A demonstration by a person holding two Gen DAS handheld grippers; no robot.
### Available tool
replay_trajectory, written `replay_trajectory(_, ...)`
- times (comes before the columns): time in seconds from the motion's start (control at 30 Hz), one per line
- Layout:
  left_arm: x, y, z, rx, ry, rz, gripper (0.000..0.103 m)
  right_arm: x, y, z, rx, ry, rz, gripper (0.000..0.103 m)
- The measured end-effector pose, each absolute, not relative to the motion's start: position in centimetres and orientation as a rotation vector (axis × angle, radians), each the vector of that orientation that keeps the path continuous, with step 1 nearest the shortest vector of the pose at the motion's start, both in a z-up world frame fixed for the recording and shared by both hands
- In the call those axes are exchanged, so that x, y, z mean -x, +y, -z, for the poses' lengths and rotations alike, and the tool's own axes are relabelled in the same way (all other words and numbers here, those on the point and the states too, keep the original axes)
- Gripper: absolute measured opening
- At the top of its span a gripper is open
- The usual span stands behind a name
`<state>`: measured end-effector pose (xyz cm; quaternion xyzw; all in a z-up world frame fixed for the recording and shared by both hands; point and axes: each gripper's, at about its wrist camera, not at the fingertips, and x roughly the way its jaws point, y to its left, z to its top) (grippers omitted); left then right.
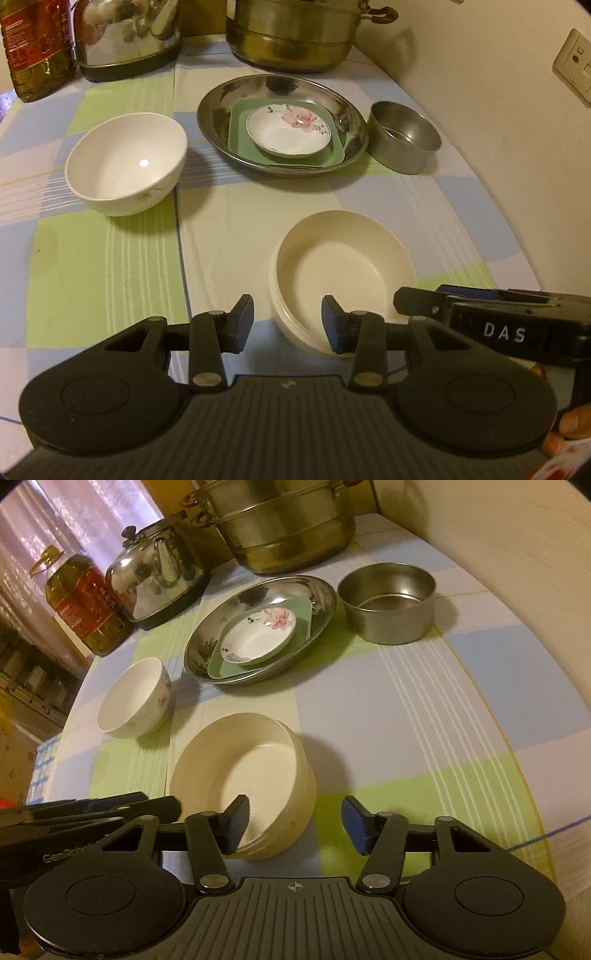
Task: Organize plates and bowls
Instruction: 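Move the left tool to the cream plastic bowl and close on its rim, then lift the cream bowl with the left tool and carry it toward the white ceramic bowl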
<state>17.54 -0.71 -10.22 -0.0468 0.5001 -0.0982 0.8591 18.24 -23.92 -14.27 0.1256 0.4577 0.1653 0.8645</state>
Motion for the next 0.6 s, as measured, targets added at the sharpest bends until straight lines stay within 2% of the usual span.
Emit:
replay_trajectory(0.47, -19.1, -1.0, 11.6, 0.086, 1.08, 0.21, 0.029, -18.8, -23.1, 14.8, -0.222, 0.959, -0.35, 0.023)
replay_trajectory(0.6, -19.4, -1.1, 12.1, 0.094, 1.096, 0.217, 0.018, -18.8, -23.0, 14.9, -0.216, 0.954, -0.346, 0.018)
